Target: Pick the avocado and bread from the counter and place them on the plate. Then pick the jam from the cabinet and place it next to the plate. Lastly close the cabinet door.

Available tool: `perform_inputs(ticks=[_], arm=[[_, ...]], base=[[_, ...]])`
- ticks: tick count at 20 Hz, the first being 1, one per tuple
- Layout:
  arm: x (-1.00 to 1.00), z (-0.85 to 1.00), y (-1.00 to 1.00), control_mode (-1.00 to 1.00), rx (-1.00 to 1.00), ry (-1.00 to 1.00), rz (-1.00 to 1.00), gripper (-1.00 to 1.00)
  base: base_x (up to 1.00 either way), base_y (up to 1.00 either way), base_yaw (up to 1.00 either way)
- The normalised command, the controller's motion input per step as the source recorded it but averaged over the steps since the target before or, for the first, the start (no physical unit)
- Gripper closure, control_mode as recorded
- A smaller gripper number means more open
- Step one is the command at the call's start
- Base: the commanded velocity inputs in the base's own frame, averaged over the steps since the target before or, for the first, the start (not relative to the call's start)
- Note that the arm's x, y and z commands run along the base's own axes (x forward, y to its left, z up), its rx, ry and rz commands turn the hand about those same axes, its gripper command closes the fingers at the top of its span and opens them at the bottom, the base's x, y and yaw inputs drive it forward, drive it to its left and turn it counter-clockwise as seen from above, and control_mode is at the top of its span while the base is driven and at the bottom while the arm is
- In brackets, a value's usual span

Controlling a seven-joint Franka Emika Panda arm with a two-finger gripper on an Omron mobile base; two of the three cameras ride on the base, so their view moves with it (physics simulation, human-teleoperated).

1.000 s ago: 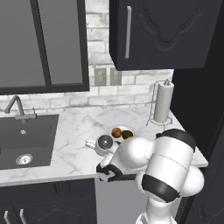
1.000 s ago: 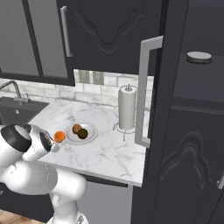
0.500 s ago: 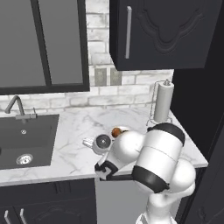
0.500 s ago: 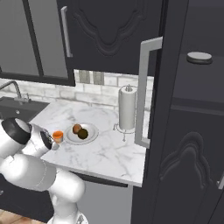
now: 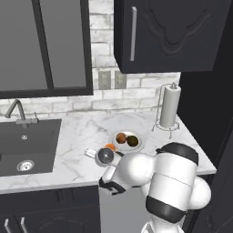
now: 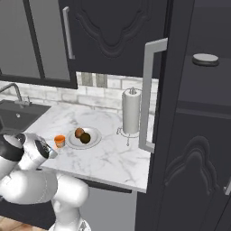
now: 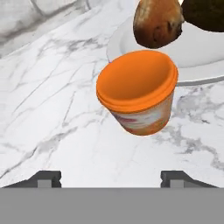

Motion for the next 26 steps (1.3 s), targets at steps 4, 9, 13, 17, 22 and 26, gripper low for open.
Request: perform_inputs(ticks=[4,9,13,17,22,26], arm=[[-0.91,0.15,-0.05,-1.0,0.0,-0.04,0.0,-1.0],[-0.72,0.56,0.0,-1.0,0.0,-0.04,0.0,-1.0],[-0.59,0.76,0.0,-1.0,0.0,0.0,0.0,-1.0],[-0.54,0.72,-0.01,-1.0,0.0,0.0,-0.07,-1.0],[-0.5,0.73,-0.16,-1.0,0.0,0.0,-0.1,-1.0],[-0.41,0.78,-0.33,-1.0,0.0,-0.01,-0.08,-1.0]], base=[[0.0,0.0,0.0],[0.0,0.0,0.0],[0.0,0.0,0.0],[0.0,0.0,0.0],[0.0,0.0,0.0],[0.0,0.0,0.0]])
